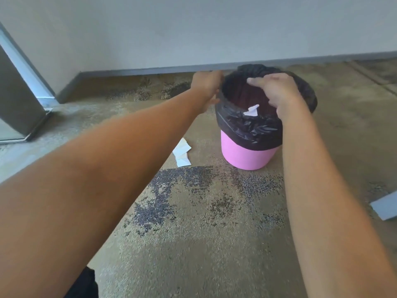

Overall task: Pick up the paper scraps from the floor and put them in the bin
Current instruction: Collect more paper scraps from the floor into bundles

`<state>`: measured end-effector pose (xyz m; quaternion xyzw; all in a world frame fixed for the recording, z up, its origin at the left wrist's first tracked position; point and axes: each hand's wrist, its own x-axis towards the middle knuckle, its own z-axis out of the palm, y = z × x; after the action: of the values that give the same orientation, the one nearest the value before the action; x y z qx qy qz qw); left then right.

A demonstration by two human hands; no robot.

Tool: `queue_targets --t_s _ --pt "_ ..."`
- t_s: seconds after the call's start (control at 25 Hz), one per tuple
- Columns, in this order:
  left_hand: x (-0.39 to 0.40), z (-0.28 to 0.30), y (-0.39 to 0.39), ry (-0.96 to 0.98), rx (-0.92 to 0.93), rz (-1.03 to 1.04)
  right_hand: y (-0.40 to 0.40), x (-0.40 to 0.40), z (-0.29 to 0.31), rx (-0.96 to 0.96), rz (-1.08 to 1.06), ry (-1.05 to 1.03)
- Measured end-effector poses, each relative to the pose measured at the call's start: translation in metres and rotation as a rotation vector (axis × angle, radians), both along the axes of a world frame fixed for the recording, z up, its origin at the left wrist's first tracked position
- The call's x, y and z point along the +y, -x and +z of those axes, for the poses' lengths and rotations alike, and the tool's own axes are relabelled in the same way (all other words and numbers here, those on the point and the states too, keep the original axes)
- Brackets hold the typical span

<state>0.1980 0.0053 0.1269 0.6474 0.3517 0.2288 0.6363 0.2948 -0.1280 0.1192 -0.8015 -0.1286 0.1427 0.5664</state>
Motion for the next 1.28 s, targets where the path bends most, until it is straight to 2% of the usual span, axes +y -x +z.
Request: queue_targets --t_s 0.12,0.24,0.36,0.6,0.68,0.8,0.96,1.08,1.28 --pt "0.034 -0.015 0.025 -0.029 0.043 0.109 0.008 -0.011 -0.005 -0.168 0.307 0.453" --pt "0.058 -0.032 0.048 -0.039 0.095 0.174 -0.003 -0.023 -0.011 -0.248 0.368 0.564" --pt "0.07 -0.052 0.062 -0.035 0.143 0.208 -0.014 -0.032 -0.01 -0.244 0.367 0.41" --pt "0.073 -0.07 0.076 -0.02 0.213 0.197 -0.026 -0.014 -0.016 -0.183 -0.036 0.1" --pt "0.077 -0.072 0.082 -0.024 0.233 0.199 -0.019 -0.01 -0.013 -0.218 -0.098 0.174" --pt "0.086 -0.076 0.091 -0.045 0.265 0.223 -0.011 0.001 -0.017 -0.277 -0.135 0.118" --pt "0.098 -0.082 0.107 -0.036 0.3 0.264 0.016 0.024 -0.021 -0.392 -0.158 0.238" --pt "0.109 -0.075 0.123 -0.018 0.333 0.312 0.041 0.051 -0.02 -0.51 -0.176 0.22" --pt "0.126 -0.05 0.151 -0.032 0.309 0.349 0.086 0.106 -0.02 -0.542 -0.043 0.204"
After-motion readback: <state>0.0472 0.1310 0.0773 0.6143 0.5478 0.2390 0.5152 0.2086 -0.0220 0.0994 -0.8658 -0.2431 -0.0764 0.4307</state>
